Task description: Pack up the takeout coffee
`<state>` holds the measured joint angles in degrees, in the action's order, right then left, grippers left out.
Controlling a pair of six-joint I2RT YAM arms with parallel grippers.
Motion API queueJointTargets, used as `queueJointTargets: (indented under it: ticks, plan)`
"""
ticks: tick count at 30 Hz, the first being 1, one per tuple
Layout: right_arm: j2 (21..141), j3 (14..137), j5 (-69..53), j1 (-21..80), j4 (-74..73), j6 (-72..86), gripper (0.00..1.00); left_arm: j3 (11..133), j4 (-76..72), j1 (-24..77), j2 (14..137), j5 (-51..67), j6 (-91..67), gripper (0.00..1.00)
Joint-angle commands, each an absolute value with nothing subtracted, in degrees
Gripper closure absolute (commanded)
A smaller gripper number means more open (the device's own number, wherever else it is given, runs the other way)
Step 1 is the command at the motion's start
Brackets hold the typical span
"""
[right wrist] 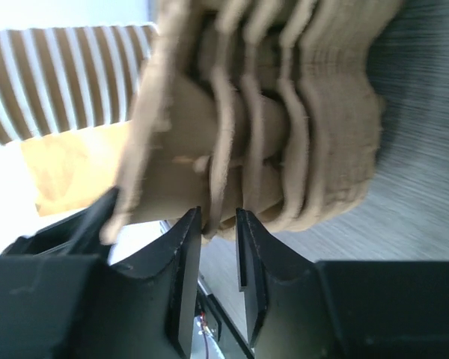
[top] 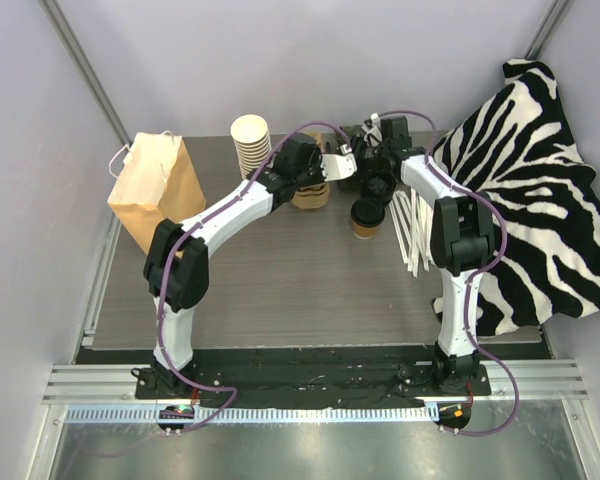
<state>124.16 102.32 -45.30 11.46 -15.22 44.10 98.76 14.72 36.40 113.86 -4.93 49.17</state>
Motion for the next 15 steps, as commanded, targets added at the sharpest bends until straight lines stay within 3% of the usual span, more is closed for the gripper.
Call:
queueJointTargets:
  ticks: [1,5,12,15]
  plan:
    - [125.2,104.7,-42.6,11.7,-16.9,42.1,0.7,98.9,8.6,36.2,109.0,-6.1,47.6,1.0]
    - [125.4,104.3,-41.8,11.9,-17.7,41.7,0.76,97.0,4.4,36.2,107.4,-6.4,47.0,1.0]
    - [125.7,103.9,-41.0,12.0,-18.7,41.5,0.99,94.9,-3.9,36.2,105.7,-7.5,47.5,1.0]
    - [125.7,104.0,-41.0,12.1,-18.8,41.4,0.99,94.4,-6.9,36.2,105.1,-7.8,47.9,1.0]
